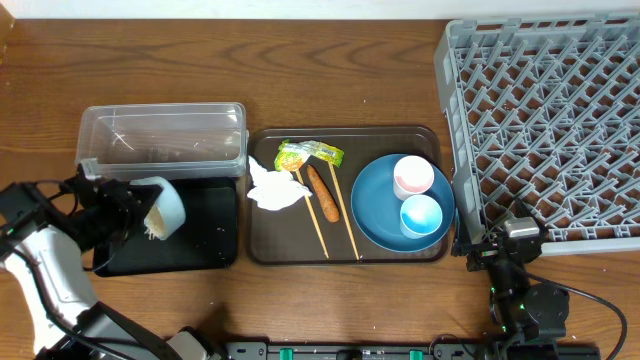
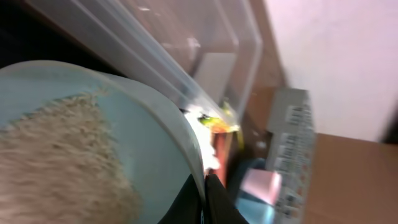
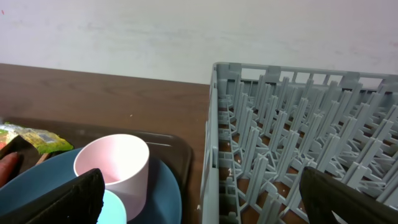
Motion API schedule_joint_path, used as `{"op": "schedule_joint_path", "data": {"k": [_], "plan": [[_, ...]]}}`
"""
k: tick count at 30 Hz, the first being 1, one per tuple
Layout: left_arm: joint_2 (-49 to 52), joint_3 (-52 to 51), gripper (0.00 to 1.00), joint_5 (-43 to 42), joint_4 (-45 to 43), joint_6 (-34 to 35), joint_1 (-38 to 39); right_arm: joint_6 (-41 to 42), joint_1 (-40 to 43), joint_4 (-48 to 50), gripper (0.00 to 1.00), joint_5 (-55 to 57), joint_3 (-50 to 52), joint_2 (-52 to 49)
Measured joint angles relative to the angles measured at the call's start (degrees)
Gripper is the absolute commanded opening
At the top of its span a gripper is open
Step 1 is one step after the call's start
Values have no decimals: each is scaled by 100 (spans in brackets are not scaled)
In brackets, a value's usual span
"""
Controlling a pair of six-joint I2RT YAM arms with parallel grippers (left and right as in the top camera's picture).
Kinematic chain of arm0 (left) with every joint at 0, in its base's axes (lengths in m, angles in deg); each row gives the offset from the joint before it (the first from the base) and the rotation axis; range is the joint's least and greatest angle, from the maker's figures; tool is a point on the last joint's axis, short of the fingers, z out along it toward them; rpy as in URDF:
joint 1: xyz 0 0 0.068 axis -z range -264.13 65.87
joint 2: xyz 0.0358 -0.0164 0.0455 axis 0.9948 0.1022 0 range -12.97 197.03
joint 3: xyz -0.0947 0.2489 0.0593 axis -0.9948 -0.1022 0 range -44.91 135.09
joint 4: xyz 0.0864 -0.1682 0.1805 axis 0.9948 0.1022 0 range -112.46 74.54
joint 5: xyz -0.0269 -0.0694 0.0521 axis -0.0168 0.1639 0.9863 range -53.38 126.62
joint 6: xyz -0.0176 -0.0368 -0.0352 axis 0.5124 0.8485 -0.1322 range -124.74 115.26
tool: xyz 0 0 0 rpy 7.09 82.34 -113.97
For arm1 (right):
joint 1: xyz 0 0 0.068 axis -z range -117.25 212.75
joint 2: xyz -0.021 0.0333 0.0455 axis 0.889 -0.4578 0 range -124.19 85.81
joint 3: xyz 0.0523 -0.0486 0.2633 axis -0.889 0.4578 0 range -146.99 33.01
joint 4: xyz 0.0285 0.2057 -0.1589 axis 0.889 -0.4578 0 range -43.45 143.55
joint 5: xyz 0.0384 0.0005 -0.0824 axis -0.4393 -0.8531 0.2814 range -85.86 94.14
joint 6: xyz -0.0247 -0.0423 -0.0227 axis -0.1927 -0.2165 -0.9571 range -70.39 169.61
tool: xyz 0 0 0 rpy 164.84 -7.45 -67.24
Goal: Sort waste into correct bins and load items into the dishwasher rack
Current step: 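Tilt the bowl with the left gripper to pour rice onto the black tray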
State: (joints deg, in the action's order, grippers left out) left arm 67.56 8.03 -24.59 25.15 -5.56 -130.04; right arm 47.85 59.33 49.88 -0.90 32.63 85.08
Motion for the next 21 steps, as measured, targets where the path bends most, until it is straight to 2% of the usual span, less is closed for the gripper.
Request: {"op": "schedule_joint_path", "data": {"k": [8,21], "plan": [[0,-146,6,-745,214,-723,-496,0,0,0,99,-2,0,0],[125,-1069,6,-1954,-721,-1016,-1119,0,0,2,99,0,0,0]]}}
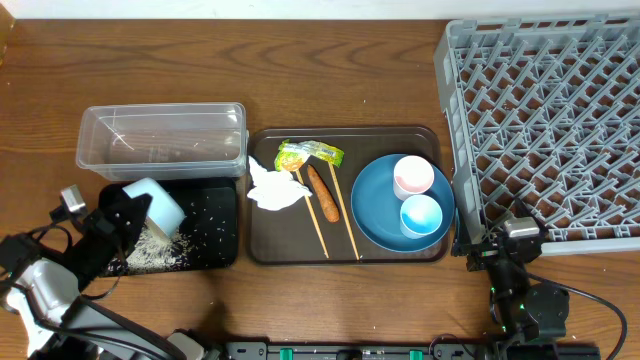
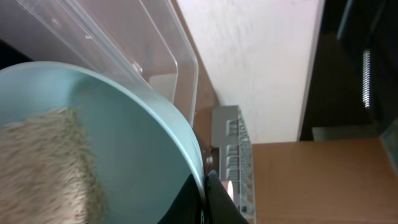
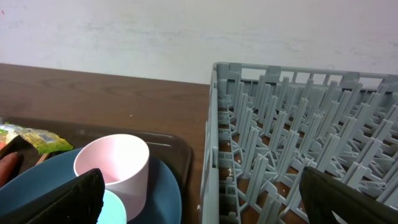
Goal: Sort waste into correct bins and load items into the dishwasher rack
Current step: 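Tilt the bowl with the left gripper to pour rice onto the black tray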
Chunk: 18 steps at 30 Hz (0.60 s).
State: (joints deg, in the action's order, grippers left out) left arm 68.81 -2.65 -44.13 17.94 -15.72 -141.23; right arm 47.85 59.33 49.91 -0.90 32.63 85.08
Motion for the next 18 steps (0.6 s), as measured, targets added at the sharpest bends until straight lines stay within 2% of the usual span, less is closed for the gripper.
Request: {"op": "schedule_joint_path", "data": {"k": [4,18], "plan": [[175,-166,9,-251,-116,-105,-61,0,0,-2,99,0,0,0],[573,-238,6,-750,-227,107,-61,0,0,0,99,0,0,0]]}}
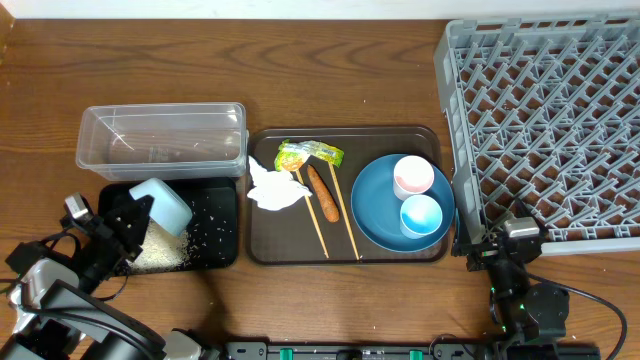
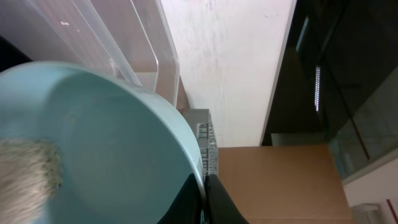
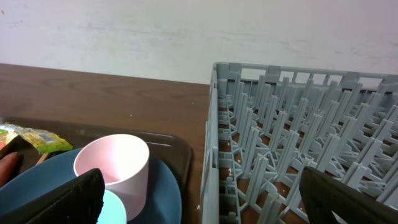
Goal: Sort waste into correct bins and load items into the dishwasher rack
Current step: 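Tilt the bowl with the left gripper to pour rice onto the black tray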
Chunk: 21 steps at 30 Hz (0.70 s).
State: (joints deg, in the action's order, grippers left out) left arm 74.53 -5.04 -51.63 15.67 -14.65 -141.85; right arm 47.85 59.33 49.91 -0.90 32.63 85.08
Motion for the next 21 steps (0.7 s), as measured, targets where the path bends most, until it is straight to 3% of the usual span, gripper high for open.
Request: {"op": "schedule_joint_path", "data": {"k": [21], "plan": [[-522,0,6,-33,278,651,2,0,0,-2,99,0,0,0]]}}
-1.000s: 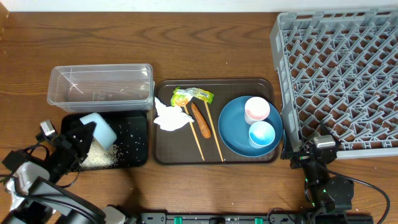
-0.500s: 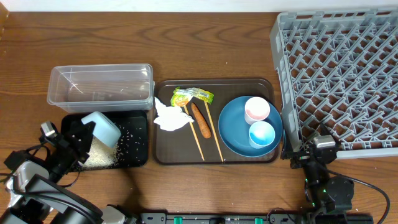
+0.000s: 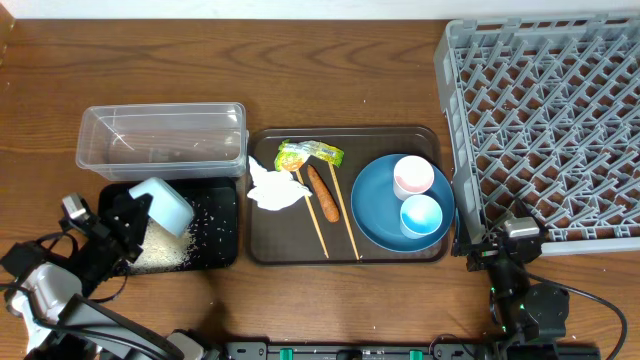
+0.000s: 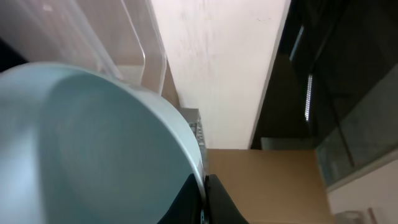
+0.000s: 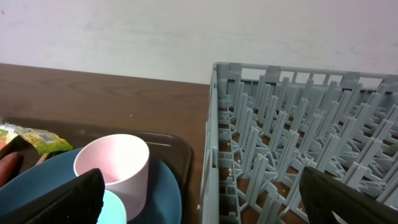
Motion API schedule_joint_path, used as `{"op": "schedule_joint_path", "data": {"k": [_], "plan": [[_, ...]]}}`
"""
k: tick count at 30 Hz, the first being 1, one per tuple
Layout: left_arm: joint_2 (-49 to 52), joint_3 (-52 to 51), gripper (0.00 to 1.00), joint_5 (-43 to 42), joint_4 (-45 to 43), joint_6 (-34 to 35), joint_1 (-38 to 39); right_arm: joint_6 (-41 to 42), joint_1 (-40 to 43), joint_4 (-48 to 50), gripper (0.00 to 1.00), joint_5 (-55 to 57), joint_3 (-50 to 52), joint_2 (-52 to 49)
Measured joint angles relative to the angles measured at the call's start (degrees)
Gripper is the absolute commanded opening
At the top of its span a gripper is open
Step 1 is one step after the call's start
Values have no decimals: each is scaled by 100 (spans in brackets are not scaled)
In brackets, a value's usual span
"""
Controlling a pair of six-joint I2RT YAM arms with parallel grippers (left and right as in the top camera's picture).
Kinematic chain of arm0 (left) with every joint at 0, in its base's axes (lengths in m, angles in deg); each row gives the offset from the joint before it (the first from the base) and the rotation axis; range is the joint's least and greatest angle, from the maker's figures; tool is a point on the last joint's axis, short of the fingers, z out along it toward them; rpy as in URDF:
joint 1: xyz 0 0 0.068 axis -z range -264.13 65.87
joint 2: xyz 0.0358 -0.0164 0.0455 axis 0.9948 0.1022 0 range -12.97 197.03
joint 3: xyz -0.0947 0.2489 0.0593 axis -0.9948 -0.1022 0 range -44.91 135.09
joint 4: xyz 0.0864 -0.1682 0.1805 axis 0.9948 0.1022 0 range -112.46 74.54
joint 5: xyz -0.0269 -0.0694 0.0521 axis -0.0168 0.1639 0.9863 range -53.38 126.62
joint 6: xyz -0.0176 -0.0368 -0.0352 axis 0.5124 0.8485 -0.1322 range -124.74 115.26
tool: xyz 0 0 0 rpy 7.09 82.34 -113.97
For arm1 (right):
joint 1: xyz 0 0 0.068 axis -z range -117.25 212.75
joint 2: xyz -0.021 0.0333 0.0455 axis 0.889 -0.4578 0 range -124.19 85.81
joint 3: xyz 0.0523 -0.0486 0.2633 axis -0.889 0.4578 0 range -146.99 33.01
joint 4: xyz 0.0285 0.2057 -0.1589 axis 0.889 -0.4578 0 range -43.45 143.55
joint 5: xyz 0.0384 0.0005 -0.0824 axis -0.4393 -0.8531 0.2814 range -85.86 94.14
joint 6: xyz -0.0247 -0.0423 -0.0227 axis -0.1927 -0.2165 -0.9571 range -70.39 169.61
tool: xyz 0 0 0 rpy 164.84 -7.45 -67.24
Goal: Sort waste into correct bins and load items into the dishwasher rack
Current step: 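Tilt the bowl with the left gripper to pour rice onto the black tray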
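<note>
My left gripper (image 3: 133, 216) is shut on the rim of a light blue bowl (image 3: 162, 205), tipped mouth-down over the black bin (image 3: 215, 250). A pile of rice (image 3: 165, 247) lies in that bin. In the left wrist view the bowl (image 4: 93, 143) fills the frame, its inside bare, with the rim pinched at my gripper (image 4: 204, 186). My right gripper (image 5: 202, 205) rests open by the front edge of the grey dishwasher rack (image 3: 545, 120). A pink cup (image 3: 413, 177) and a light blue cup (image 3: 420, 215) stand on a blue plate (image 3: 375, 215).
A clear plastic bin (image 3: 160, 140) sits behind the black one. The brown tray (image 3: 345, 254) also holds a crumpled napkin (image 3: 275, 187), a sausage (image 3: 322, 192), two skewers (image 3: 320, 230) and a green wrapper (image 3: 308, 153). The rack's wall (image 5: 214, 143) stands right of the pink cup (image 5: 112, 165).
The last rice seen inside the bowl is gone; its inside now shows bare. The bowl stays tipped over the black bin. My right gripper has not moved.
My left gripper first held the bowl, tilted and full of rice, over a bare black bin. Then rice lay scattered in the bin with less in the bowl. Then only a remnant showed inside. Now the bowl is bare and the pile lies in the bin.
</note>
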State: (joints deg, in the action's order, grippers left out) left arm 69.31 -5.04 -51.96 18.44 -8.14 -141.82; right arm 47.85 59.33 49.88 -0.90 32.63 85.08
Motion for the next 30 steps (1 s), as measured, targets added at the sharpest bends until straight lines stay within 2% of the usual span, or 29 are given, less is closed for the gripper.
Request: {"op": "schedule_joint_path", "data": {"k": [3,6,9,13,16,19,21,30], "plan": [[0,0,6,-2,-111,66,2,0,0,2,99,0,0,0],[-2,0,6,-2,157,66,7,0,0,2,99,0,0,0],[-2,-2,6,-2,-46,39,33,0,0,0,99,0,0,0],[-28,-2,6,-2,214,225,63,0,0,0,99,0,0,0],[-87,2,6,-4,-81,348,118,0,0,2,99,0,0,0],[-125,2,6,-2,275,463,155,0,0,0,99,0,0,0],[-166,-7,6,-4,-52,520,214,0,0,0,99,0,0,0],[-254,0,6,-4,109,798,286,0,0,0,99,0,0,0]]}}
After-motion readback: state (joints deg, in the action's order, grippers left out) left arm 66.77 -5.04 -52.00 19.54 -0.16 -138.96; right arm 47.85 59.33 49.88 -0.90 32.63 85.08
